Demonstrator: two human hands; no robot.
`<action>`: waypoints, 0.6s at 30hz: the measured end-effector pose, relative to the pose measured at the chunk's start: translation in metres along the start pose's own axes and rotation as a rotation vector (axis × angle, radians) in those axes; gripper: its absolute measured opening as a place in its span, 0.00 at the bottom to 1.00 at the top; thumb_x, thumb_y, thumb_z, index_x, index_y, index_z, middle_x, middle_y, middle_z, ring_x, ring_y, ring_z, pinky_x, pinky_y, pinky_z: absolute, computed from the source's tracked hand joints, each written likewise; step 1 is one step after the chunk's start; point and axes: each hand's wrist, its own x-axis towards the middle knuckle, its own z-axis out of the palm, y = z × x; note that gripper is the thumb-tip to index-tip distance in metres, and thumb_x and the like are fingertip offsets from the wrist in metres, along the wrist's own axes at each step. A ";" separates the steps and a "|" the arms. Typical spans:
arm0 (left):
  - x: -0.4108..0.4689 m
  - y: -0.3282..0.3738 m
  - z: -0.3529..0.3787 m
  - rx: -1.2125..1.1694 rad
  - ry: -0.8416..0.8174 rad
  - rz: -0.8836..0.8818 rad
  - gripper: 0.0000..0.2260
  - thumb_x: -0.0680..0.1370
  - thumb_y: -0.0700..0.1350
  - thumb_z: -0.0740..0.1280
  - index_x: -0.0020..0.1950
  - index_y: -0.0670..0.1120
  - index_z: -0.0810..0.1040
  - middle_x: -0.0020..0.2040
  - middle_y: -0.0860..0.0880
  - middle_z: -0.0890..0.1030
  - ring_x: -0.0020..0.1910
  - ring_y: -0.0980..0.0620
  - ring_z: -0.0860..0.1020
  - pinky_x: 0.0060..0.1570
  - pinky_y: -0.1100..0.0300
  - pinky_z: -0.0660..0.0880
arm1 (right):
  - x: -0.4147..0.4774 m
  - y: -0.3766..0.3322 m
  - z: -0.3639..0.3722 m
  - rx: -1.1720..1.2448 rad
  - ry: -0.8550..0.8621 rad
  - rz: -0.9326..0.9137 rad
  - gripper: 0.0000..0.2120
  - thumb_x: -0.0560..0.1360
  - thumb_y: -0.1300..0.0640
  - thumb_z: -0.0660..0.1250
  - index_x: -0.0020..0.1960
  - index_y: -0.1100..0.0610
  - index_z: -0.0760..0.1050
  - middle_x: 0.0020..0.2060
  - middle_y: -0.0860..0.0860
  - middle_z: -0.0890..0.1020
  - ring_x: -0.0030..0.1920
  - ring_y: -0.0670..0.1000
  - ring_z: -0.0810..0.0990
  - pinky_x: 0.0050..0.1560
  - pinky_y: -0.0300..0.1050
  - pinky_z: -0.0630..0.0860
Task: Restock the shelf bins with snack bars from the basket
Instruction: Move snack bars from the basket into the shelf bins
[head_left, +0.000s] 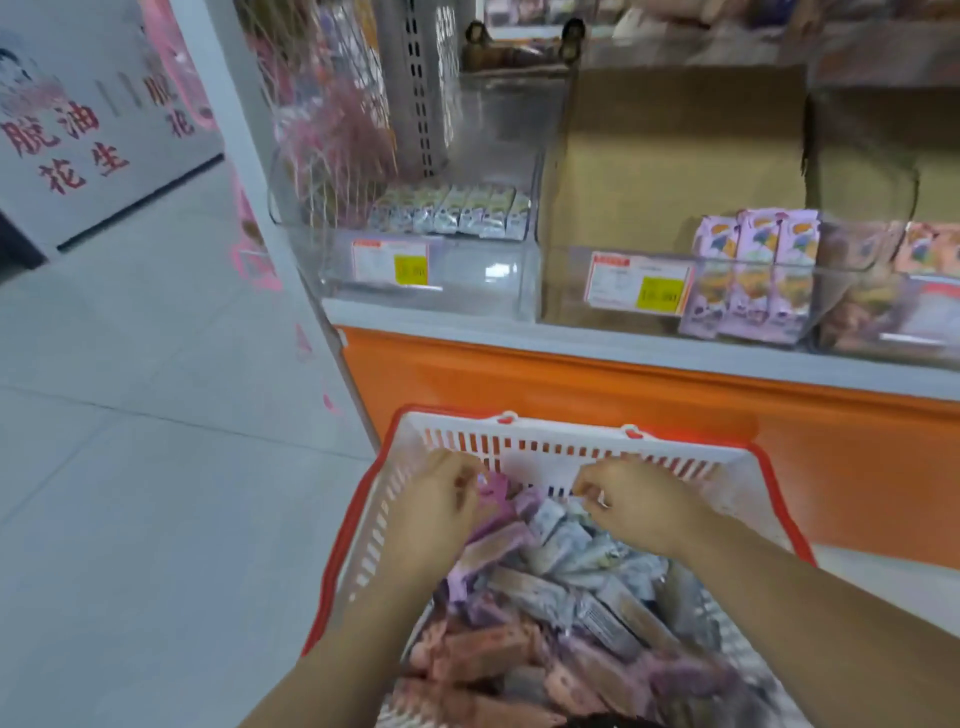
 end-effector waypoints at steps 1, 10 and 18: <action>-0.006 -0.007 0.010 0.045 -0.077 0.004 0.08 0.74 0.46 0.63 0.47 0.47 0.80 0.45 0.50 0.79 0.46 0.48 0.78 0.46 0.55 0.73 | -0.001 0.007 0.009 0.006 -0.093 0.045 0.11 0.78 0.56 0.59 0.58 0.52 0.76 0.53 0.50 0.80 0.46 0.50 0.77 0.46 0.43 0.74; -0.035 -0.048 0.053 0.590 -0.604 -0.024 0.22 0.81 0.51 0.46 0.72 0.71 0.53 0.78 0.52 0.38 0.77 0.45 0.37 0.71 0.41 0.49 | 0.011 -0.012 0.071 -0.116 -0.415 -0.112 0.13 0.77 0.54 0.64 0.53 0.64 0.73 0.44 0.61 0.77 0.42 0.61 0.76 0.38 0.51 0.70; -0.034 -0.049 0.050 0.616 -0.637 -0.086 0.24 0.82 0.45 0.55 0.73 0.68 0.56 0.78 0.53 0.37 0.77 0.44 0.40 0.73 0.41 0.51 | 0.009 -0.028 0.091 -0.104 -0.390 -0.077 0.21 0.79 0.58 0.63 0.68 0.56 0.60 0.35 0.53 0.65 0.36 0.55 0.68 0.36 0.49 0.67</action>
